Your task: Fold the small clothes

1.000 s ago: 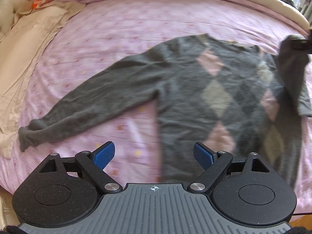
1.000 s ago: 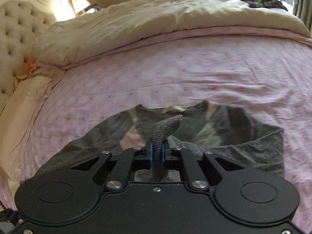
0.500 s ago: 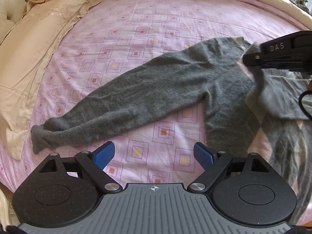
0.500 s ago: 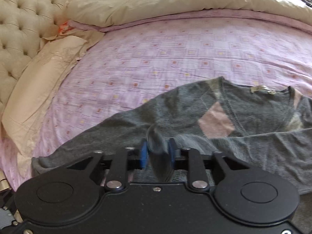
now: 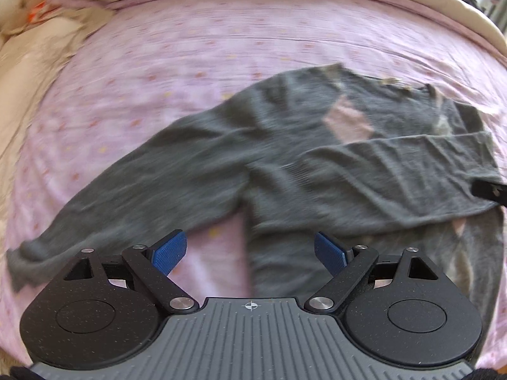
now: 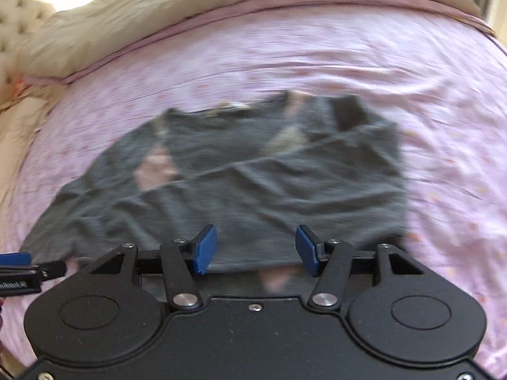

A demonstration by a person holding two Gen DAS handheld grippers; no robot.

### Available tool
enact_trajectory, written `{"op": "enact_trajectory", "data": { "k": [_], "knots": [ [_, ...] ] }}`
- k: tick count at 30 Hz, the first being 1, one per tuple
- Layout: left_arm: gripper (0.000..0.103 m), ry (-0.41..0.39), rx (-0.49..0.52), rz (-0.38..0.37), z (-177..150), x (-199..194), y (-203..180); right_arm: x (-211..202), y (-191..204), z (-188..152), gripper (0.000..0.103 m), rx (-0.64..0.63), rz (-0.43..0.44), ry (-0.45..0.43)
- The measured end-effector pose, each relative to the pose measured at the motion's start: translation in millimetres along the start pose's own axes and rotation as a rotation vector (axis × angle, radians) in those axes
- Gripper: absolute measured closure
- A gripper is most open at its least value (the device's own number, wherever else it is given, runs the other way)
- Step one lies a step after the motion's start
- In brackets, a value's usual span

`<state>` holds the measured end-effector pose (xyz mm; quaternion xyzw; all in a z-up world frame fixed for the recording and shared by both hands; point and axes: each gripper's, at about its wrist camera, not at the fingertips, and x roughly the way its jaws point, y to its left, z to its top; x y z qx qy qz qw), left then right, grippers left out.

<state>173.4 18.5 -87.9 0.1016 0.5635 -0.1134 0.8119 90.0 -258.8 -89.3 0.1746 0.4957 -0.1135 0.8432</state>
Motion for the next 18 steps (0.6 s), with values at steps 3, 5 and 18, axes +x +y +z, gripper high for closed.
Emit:
{"op": "enact_trajectory", "data": {
  "k": [3,5,18],
  "knots": [
    [0.015,-0.004,0.036,-0.014,12,11,-23,-1,-48,1,0.042,0.083,-0.060,-0.005],
    [0.015,-0.008,0.058,-0.005,18,20,-35,-1,-77,4,0.042,0.134,-0.087,-0.010],
    [0.000,0.156,-0.072,0.053,23,94,-13,35,-152,55,0.045,0.179,-0.143,-0.024]
  ]
}}
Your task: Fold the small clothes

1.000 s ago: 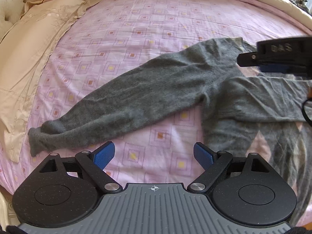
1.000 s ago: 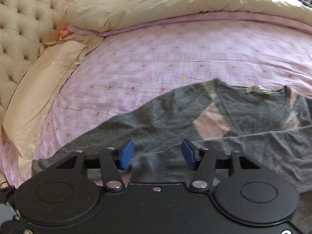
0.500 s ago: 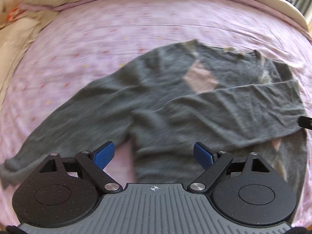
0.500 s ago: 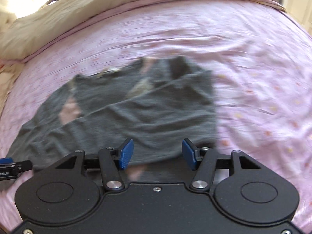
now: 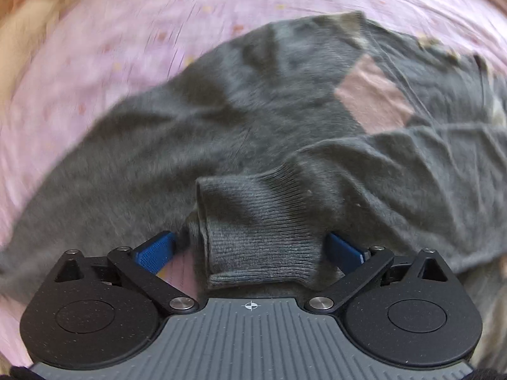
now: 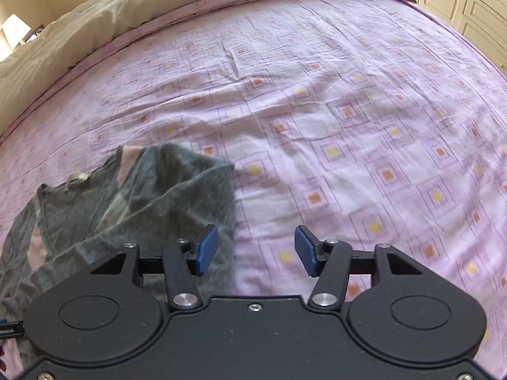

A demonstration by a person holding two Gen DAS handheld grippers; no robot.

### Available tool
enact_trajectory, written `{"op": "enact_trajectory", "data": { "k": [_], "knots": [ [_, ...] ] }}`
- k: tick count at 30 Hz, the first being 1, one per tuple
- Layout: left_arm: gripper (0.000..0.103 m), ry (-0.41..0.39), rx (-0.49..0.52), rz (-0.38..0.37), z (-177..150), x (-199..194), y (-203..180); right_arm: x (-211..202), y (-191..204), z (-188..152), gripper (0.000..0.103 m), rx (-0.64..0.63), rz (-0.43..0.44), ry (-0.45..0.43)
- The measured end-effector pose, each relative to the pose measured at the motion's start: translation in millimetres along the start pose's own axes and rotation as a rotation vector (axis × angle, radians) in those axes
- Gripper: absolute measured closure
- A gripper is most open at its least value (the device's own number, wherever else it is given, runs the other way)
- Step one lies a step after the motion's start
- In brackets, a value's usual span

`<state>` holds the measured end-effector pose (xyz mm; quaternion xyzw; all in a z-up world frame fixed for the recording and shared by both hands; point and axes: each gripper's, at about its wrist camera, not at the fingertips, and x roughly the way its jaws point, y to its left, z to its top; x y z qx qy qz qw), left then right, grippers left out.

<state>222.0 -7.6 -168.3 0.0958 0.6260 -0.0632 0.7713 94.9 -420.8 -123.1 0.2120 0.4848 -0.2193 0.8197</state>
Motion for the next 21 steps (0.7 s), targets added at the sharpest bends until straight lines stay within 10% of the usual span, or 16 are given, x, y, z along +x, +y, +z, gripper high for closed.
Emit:
{"op": "enact_trajectory", "data": {
  "k": [18,21],
  "knots": [
    [0.000,0.024,-0.043,-0.024,3,7,10,57,5,28,0.047,0.023,0.107,-0.013],
    [0.000,0.023,-0.043,-0.024,2,7,10,58,5,26,0.068,0.013,0.137,-0.007]
  ]
}}
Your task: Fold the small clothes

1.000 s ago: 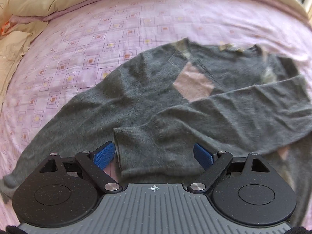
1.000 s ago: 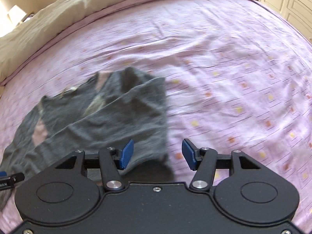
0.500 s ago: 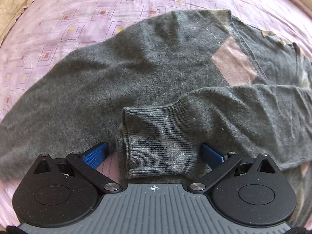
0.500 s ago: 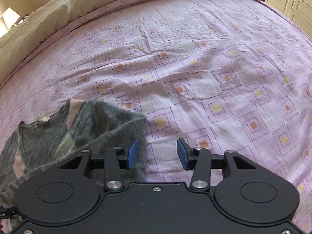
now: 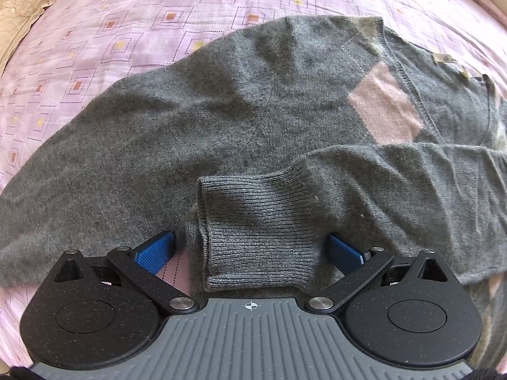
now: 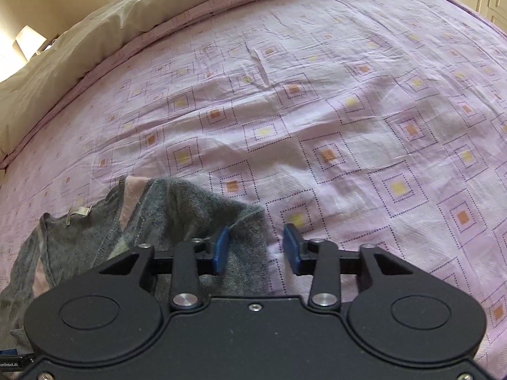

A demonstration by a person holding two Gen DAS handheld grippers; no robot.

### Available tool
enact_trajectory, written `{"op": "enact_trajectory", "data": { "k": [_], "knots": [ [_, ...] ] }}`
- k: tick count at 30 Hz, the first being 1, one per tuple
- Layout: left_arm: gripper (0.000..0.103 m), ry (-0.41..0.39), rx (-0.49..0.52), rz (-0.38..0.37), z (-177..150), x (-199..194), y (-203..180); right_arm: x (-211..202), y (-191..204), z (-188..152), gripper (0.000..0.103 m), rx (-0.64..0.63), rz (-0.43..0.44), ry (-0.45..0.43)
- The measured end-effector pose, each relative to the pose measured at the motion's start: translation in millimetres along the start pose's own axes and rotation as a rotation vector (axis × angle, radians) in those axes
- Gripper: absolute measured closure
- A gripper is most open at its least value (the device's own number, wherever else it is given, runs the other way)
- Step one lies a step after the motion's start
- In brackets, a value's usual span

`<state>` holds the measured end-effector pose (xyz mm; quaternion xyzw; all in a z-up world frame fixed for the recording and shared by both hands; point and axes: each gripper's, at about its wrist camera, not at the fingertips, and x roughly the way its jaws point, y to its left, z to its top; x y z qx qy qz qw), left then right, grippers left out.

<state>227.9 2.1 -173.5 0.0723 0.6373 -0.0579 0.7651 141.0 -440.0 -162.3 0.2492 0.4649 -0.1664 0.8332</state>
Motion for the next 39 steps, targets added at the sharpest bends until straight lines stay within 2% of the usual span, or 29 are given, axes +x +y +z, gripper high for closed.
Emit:
{"op": "enact_trajectory", "data": {
  "k": [1,4,8,12,14,15,21,25,29,34,39],
  "knots": [
    [0.000,-0.001,0.000,0.000,0,-1,0,1,1,-1,0.078,-0.004,0.015,0.009],
    [0.000,-0.001,-0.001,0.001,-2,0,1,0,8,-2,0.090,-0.030,0.012,0.011],
    [0.000,0.003,-0.003,0.002,0,-2,1,-24,16,0,0.093,-0.072,-0.113,-0.042],
    [0.000,-0.009,-0.005,0.005,-1,-2,1,-14,8,-4,0.094,-0.071,-0.178,0.021],
    [0.000,-0.015,-0.005,0.005,-3,-2,1,-6,8,-7,0.094,-0.074,-0.183,0.033],
    [0.000,-0.017,-0.005,0.004,-4,-2,1,-5,8,-7,0.092,-0.067,-0.184,0.029],
    [0.000,-0.045,-0.007,0.002,-5,-4,1,-26,10,-5,0.066,-0.029,-0.202,-0.036],
    [0.000,-0.090,-0.004,0.001,-11,-8,1,-53,13,-15,0.059,-0.029,-0.180,-0.060],
    [0.000,-0.129,-0.004,0.000,-20,-10,1,-77,17,-39,0.056,-0.029,-0.169,-0.049],
    [0.000,-0.193,0.000,-0.029,-43,-17,6,-99,31,-80,0.036,-0.065,-0.144,-0.026],
    [0.000,-0.214,-0.060,-0.065,-75,-28,24,-108,47,-113,0.031,-0.098,-0.115,0.019]
  ]
}}
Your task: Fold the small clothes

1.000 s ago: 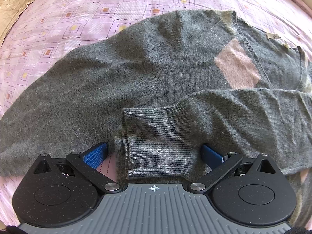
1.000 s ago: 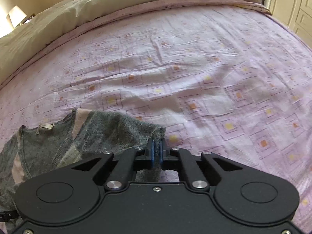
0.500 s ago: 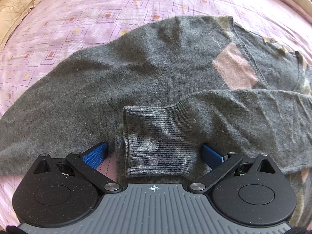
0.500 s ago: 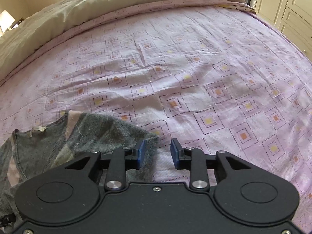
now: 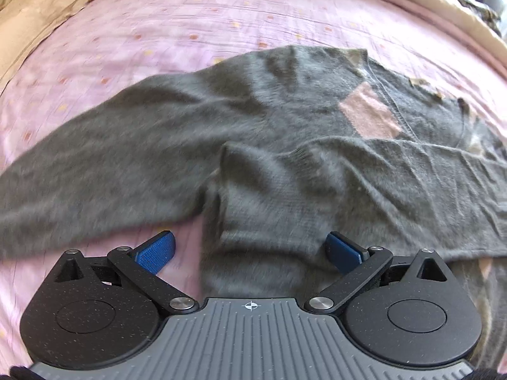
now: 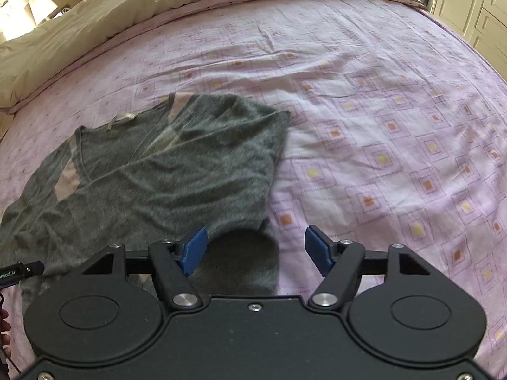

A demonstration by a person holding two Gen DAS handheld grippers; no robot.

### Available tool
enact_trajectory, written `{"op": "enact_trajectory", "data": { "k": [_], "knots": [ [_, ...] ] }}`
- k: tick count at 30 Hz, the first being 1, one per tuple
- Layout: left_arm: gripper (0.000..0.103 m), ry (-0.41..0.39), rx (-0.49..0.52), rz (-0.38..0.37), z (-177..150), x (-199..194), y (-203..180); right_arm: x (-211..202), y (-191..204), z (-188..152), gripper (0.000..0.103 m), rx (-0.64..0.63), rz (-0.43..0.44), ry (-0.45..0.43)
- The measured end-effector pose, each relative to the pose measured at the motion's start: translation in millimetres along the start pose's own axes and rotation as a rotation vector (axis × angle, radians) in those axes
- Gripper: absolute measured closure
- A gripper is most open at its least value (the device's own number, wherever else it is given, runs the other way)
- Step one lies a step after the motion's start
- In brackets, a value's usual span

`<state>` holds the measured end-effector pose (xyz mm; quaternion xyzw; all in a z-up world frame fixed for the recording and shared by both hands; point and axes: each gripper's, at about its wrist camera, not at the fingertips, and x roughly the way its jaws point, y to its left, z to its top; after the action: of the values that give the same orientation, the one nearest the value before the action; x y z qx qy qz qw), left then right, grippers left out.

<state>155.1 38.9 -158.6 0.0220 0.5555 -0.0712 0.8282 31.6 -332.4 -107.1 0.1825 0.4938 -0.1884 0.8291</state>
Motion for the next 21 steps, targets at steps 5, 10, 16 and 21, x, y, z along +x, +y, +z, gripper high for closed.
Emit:
{"op": "enact_trajectory", "data": {
  "k": [5,10,16,21],
  "knots": [
    [0.001,-0.033,-0.054,0.017,-25,-25,35,-7,23,-17,0.030,-0.029,0.035,0.016],
    [0.001,-0.063,-0.139,0.072,-36,-49,100,-13,51,-25,0.030,-0.068,0.065,0.008],
    [0.001,-0.085,-0.309,0.170,-41,-64,190,-15,85,-32,0.030,-0.099,0.088,0.018],
    [0.001,-0.111,-0.501,0.241,-47,-72,263,-18,114,-38,0.030,-0.144,0.105,0.028]
  ]
}}
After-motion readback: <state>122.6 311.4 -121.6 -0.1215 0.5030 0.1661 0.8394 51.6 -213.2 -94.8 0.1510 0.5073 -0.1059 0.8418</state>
